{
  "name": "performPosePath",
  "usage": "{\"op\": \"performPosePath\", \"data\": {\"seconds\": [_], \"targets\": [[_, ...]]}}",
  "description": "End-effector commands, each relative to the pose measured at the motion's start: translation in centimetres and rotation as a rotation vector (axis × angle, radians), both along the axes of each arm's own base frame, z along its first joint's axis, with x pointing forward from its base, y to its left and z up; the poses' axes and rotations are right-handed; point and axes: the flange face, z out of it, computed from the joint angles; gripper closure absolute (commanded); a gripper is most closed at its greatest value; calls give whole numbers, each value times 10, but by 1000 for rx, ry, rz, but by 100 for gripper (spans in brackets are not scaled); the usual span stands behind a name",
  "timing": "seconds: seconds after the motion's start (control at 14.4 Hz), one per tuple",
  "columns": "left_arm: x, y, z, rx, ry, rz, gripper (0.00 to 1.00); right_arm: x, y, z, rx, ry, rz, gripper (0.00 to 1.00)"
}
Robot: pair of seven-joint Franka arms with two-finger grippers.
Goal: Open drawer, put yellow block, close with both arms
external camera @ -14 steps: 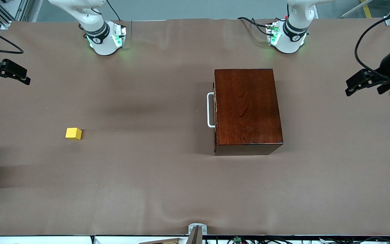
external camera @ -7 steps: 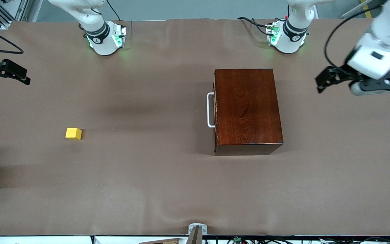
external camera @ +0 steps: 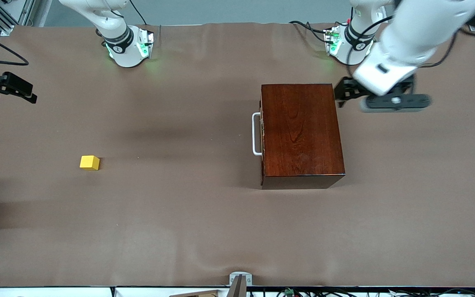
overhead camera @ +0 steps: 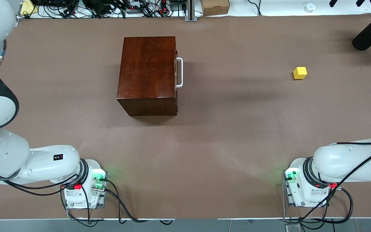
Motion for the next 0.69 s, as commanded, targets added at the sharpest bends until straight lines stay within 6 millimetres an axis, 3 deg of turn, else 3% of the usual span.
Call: {"op": "performPosePath", "data": {"seconds": [0.0,0.21,0.42,0.62], "targets": [[-8,-59,-35,64,20,-58,0,-1,0,3,16,-7,-15,0],[-12,-116,-74,85,27,-78,0,-1,-1,3,16,-7,-17,0],[-22,-184,-100,145,-50,-68,0,-1,0,3,16,-7,-15,0],[-22,-223,-128,145,-60,-48,0,-1,0,5,16,-10,-11,0]]}}
